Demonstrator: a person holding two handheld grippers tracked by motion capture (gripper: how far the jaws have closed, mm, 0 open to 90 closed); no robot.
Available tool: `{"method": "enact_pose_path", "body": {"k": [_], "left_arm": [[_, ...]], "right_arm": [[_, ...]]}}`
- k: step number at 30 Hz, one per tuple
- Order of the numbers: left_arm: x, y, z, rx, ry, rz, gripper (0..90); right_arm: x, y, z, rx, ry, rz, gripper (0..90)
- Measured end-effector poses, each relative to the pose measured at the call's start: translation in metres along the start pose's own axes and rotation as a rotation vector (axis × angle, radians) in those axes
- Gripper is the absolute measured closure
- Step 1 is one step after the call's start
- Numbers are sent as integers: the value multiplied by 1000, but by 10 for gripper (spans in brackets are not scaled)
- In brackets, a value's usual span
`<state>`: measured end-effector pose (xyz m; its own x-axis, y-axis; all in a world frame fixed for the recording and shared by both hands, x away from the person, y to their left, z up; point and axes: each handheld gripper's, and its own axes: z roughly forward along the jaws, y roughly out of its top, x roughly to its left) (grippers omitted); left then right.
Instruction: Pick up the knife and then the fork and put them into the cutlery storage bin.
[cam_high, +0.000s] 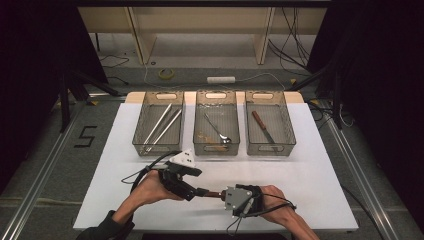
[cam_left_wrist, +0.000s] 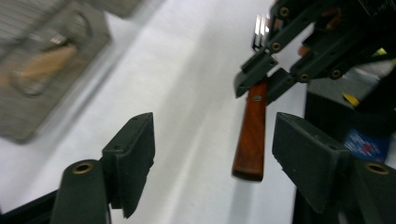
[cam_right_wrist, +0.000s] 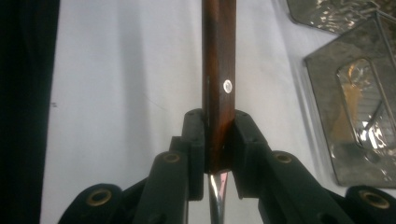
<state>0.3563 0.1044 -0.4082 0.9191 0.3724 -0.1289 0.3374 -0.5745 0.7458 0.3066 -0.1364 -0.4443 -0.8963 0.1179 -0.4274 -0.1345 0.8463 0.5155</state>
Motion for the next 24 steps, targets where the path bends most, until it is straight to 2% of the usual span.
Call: {"method": "enact_pose_path", "body": {"k": [5, 9, 12, 18, 21, 24], "left_arm": [[5, -11, -11, -99, 50, -32, 247], [11, -21, -17, -156, 104, -58, 232], [15, -28, -23, -196, 148, -96, 222], [18, -35, -35, -253, 218, -139, 199], [18, -39, -38, -265, 249, -142, 192], [18, -42, -42, -280, 260, -146, 186]], "right_arm": [[-10, -9, -6, 8, -18, 55, 777], [-20, -17, -9, 2, -38, 114, 777], [-28, -22, -11, -7, -61, 164, 777], [-45, -30, -20, -24, -97, 245, 777], [-55, -35, -25, -30, -109, 296, 777], [-63, -40, -30, -43, -123, 337, 776]]}}
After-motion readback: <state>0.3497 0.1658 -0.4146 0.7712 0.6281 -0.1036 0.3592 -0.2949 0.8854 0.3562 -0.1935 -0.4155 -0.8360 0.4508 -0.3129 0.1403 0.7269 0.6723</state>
